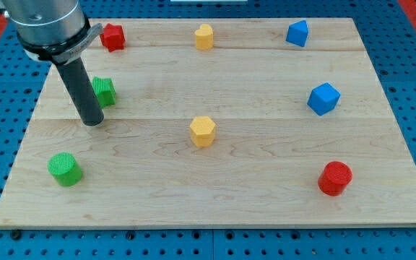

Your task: Move your arm to the bottom left of the board

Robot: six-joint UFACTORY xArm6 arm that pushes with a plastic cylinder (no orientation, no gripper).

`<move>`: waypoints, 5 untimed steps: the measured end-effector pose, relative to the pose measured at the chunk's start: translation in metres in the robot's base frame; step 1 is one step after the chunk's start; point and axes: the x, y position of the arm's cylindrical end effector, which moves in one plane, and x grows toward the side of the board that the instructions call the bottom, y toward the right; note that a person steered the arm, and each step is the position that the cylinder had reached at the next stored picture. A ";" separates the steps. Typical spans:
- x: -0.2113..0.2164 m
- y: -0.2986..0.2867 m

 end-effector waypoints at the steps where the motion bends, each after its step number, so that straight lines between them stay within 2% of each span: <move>1: 0.003 -0.009; 3: 0.029 -0.030; 5: 0.035 -0.033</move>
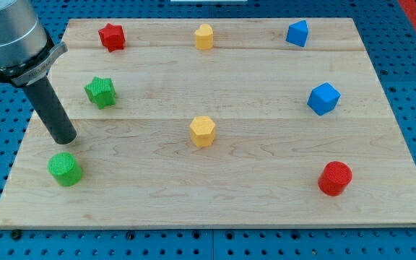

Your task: Move your arm to the bottom left of the board

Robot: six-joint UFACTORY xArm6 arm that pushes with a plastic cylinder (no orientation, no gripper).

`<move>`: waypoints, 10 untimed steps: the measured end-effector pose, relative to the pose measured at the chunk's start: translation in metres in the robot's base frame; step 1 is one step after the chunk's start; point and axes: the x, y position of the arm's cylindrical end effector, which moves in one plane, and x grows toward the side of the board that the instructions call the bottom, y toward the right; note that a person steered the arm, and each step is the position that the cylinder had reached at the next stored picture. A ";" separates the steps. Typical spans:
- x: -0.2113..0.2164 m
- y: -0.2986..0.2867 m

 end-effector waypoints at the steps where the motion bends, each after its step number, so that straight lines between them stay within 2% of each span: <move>1: 0.012 0.016; 2: 0.027 0.055; 3: 0.027 0.055; 4: 0.037 0.081; 5: 0.051 0.135; 6: 0.051 0.152; 7: 0.052 0.152; 8: 0.091 0.141; 9: 0.110 0.129; 10: 0.110 0.116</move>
